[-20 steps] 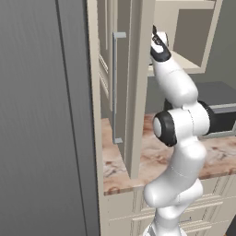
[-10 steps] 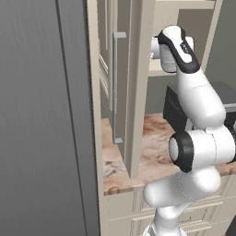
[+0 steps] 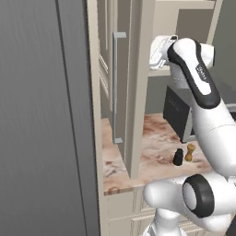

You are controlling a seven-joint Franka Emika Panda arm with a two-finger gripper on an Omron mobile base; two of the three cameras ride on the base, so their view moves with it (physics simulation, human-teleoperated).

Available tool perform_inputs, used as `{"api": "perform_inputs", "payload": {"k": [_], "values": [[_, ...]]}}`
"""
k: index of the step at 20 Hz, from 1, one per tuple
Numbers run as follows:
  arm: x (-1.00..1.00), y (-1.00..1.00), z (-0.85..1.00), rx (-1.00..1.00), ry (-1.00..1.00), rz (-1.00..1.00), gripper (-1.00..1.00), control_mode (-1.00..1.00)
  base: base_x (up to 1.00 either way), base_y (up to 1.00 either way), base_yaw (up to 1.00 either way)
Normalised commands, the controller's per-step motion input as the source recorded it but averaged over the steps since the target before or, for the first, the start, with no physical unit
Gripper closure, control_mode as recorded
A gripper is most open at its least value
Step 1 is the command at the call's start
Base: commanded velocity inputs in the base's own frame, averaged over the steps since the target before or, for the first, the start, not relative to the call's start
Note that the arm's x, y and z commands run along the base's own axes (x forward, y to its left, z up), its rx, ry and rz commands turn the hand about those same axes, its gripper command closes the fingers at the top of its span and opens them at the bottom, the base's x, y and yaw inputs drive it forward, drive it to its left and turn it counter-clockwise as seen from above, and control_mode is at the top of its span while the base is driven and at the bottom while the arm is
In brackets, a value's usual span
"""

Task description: There are various items on the counter. Only move the condiments/shakers into the cabinet.

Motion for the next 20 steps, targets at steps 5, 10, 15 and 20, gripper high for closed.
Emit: {"api": "perform_inputs", "payload": {"k": [5, 10, 15, 20], "values": [[-0.76, -0.54, -0.04, -0.08, 0.03, -0.22, -1.00, -1.00, 0.00, 0.00, 0.00], [-0.38, -0.81, -0.12, -0.06, 0.09, -0.01, -1.00, -1.00, 0.00, 0.00, 0.00], [-0.25, -0.92, -0.11, 0.00, 0.08, 0.09, -1.00, -1.00, 0.00, 0.00, 0.00], [-0.31, -0.82, -0.22, 0.00, 0.04, 0.11, -1.00, -1.00, 0.00, 0.00, 0.00]]}}
